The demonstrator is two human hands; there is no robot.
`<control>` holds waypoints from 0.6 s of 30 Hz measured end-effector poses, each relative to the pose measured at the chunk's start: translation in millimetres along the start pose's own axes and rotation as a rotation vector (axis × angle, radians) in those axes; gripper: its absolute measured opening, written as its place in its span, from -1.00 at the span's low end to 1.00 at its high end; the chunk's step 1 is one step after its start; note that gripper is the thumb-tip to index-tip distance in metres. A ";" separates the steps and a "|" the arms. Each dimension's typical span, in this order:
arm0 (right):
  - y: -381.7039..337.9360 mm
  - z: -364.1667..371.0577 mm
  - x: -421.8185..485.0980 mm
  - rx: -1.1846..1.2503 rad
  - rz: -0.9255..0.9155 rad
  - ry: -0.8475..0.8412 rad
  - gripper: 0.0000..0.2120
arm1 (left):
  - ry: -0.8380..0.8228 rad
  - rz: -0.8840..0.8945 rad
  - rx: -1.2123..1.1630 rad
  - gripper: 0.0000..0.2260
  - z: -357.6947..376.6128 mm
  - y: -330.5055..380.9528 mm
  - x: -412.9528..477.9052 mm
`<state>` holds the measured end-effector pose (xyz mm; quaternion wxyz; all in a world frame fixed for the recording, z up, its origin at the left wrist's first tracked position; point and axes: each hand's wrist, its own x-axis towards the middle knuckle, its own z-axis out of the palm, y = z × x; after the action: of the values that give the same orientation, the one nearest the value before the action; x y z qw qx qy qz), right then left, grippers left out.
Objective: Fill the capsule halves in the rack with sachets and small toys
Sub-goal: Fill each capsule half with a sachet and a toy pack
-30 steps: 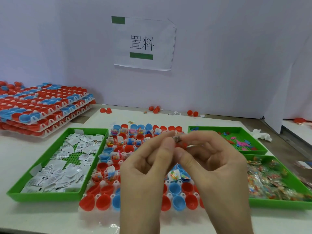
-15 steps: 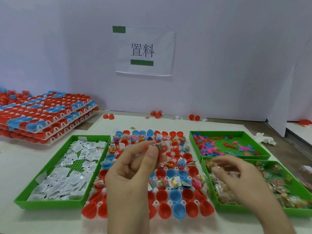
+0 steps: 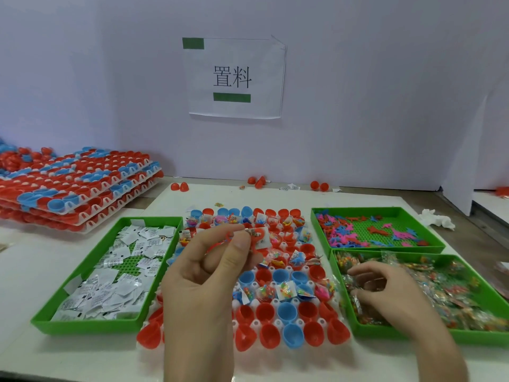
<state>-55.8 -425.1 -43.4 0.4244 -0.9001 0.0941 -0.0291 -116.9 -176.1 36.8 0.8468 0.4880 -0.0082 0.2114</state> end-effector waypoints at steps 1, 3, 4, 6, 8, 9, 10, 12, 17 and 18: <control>0.7 0.1 -0.5 -0.005 0.006 -0.005 -0.68 | -0.017 -0.004 0.000 -0.76 1.2 0.8 -0.2; 2.4 -0.1 -0.8 -0.007 0.009 -0.011 -0.68 | -0.043 -0.004 0.008 -0.76 3.0 4.4 -0.4; 2.2 -0.7 -0.8 -0.004 0.011 -0.010 -0.69 | -0.048 0.000 0.011 -0.75 2.8 6.2 -1.1; 2.1 -3.5 0.5 0.032 0.034 0.001 -0.71 | -0.046 0.011 0.014 -0.74 0.0 7.2 -2.6; 2.2 -4.8 -0.7 0.076 0.067 0.043 -0.72 | -0.053 0.002 0.008 -0.74 -2.0 9.8 -4.5; 1.3 -4.2 -0.8 0.085 0.069 0.080 -0.73 | -0.057 0.002 -0.002 -0.74 -2.9 12.0 -4.7; 0.6 -2.9 -0.2 0.093 0.066 0.119 -0.75 | -0.055 0.003 -0.009 -0.74 -3.4 14.2 -4.7; -1.5 0.4 2.0 0.109 0.059 0.204 -0.78 | -0.053 0.010 -0.007 -0.75 -5.9 18.2 -4.6; -16.6 1.1 7.0 0.214 0.095 0.277 -0.80 | -0.043 0.024 0.001 -0.75 -15.2 19.9 -3.8; -18.4 0.1 7.9 0.231 0.098 0.283 -0.81 | -0.048 0.025 0.004 -0.75 -16.7 18.2 -4.3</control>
<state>-45.4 -415.0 -29.6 0.5084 -0.8267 0.1925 -0.1452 -130.7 -155.8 42.0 0.8426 0.4946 -0.0342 0.2103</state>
